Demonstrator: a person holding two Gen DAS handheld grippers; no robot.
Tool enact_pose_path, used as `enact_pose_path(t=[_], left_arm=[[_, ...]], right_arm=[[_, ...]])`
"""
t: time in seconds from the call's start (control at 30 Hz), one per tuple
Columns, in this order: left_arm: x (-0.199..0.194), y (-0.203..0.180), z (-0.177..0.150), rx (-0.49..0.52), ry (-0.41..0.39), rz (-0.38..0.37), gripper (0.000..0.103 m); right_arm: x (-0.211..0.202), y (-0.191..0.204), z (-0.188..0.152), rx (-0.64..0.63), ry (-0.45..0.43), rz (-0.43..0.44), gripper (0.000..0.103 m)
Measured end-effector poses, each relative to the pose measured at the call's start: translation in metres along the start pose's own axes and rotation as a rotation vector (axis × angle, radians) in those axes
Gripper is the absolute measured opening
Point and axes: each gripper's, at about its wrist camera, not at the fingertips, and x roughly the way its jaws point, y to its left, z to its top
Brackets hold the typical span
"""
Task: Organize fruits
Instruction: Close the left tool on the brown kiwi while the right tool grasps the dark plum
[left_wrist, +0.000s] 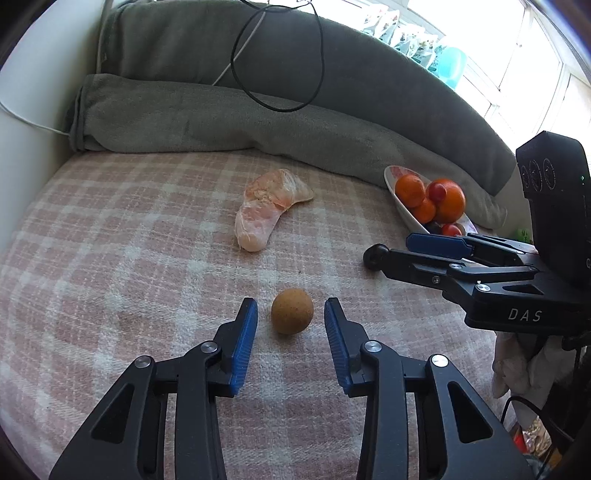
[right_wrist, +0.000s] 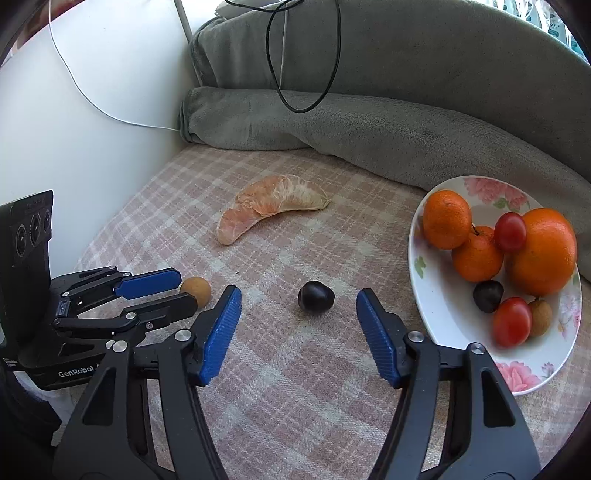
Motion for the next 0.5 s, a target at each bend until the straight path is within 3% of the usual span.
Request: enact_pose_path(t=[0.2,0.5], left_arm=[[0.007,0.002,-0.002,-0.001,0.017,-0.003,0.032],[0.012,0.006,-0.004,-0.011,0.023,-0.014,0.025]], right_arm=[[0.011,-0.004,0.000,0.010,0.019,-0.009,0.060],[0.026,-0.004,0.004,0.004,0.050,-0.014,0.043]])
